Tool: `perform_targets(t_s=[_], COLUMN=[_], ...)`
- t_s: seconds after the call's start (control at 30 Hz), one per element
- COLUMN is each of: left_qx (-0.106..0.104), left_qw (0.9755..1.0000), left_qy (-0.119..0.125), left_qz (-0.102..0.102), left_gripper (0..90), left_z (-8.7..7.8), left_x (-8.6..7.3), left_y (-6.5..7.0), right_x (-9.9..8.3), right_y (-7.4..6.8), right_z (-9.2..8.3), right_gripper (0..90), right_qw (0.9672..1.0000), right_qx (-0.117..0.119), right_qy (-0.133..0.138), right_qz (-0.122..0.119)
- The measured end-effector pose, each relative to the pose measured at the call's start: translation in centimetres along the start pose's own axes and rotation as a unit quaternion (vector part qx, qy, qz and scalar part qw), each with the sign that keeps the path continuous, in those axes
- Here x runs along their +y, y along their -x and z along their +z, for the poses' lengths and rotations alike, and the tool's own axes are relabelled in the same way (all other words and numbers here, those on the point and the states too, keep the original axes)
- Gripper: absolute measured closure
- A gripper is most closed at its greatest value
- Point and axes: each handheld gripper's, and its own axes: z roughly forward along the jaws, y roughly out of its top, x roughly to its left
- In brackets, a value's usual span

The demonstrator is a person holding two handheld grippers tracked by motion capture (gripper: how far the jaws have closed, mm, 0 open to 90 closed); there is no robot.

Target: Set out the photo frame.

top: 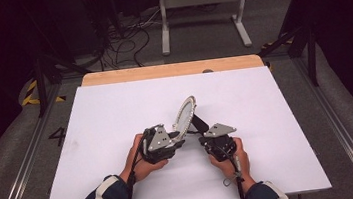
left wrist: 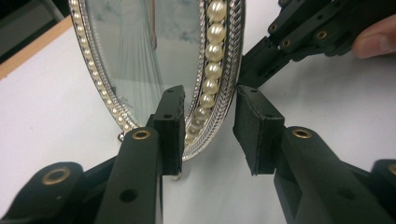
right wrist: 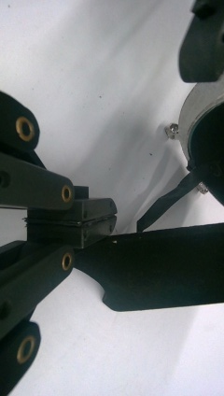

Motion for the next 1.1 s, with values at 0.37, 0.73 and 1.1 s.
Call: perform_targets(t_s=[0.37,0.73,1.1], left_qx=[0.02,0.02,0.006], left_qw=[0.9991,0.9995,0.9999], left_qy=[-0.037,-0.018,-0.01], left_qz=[0.002,0.018,0.01], left_gripper=[61.9,69.3,69.4], left_z=[1.8,1.6,1.9], left_x=[-1.3,-0.8,0.0], left_y=[-0.5,0.1,0.9], right_x=[-0.1,-0.2,-0.3], right_y=[0.2,0.8,1.6], right_z=[-0.1,-0.3,-0.4], right_gripper=[90.0,88.4,88.1], right_qw=[1.0,0.9999,0.9997], right_qx=[-0.007,-0.007,-0.009], right_qy=[0.003,0.007,0.012], right_qz=[0.002,0.013,0.022])
